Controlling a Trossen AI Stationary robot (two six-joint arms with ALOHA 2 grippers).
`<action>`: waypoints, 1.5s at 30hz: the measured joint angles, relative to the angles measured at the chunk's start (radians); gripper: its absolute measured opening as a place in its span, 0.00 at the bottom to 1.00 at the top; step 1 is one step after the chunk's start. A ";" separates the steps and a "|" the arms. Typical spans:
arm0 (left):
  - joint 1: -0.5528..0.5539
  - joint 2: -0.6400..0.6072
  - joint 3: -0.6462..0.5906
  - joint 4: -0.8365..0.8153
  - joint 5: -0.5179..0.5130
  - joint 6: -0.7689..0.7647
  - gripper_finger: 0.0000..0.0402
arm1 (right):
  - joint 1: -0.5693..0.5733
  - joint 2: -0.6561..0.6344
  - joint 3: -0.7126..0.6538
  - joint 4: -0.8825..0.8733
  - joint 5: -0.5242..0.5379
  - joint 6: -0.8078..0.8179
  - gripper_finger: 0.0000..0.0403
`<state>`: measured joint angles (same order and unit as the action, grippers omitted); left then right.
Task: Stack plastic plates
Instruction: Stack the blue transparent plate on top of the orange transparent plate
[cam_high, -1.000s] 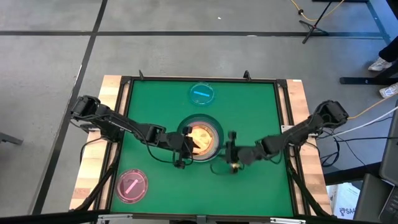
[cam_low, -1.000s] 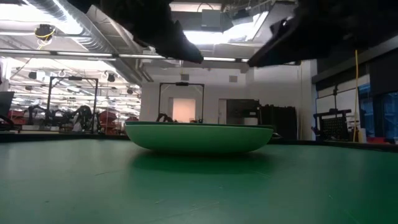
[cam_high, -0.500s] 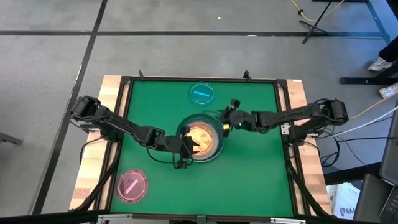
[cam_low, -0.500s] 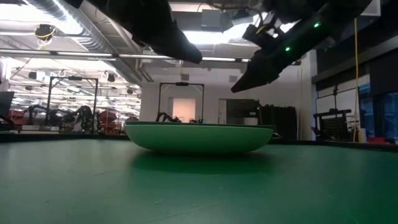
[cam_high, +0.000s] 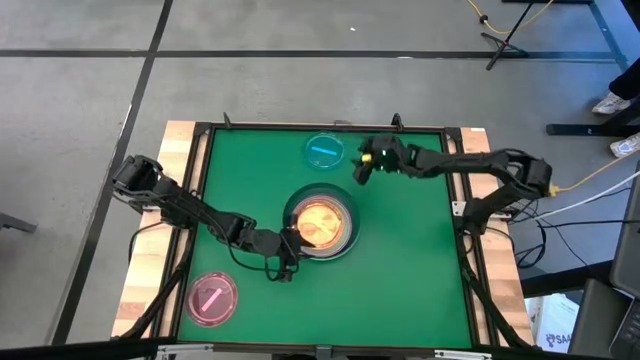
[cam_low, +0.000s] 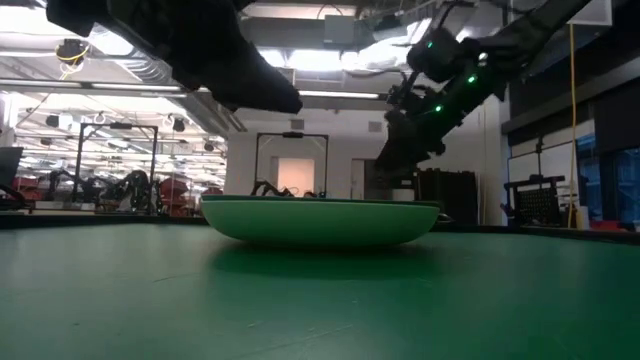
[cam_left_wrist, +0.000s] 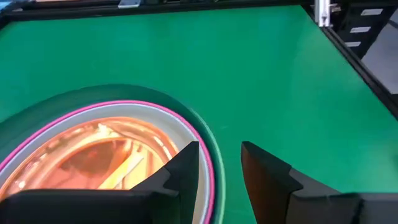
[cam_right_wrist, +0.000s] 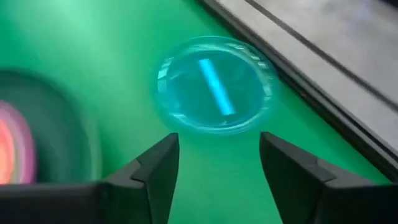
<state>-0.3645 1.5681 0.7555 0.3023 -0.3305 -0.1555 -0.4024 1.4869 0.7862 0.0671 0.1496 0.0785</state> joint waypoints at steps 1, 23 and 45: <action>0.002 0.000 0.000 -0.004 0.000 0.000 0.28 | -0.032 0.013 0.015 -0.016 -0.021 0.021 0.54; 0.002 0.000 0.000 -0.024 -0.001 0.000 0.28 | -0.321 0.540 0.545 -0.363 -0.423 0.138 0.55; 0.002 0.000 0.000 -0.040 0.002 0.001 0.28 | -0.302 0.612 0.596 -0.398 -0.518 0.167 0.17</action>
<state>-0.3622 1.5681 0.7555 0.2622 -0.3286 -0.1548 -0.7042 2.0987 1.3823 -0.3313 -0.3681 0.2455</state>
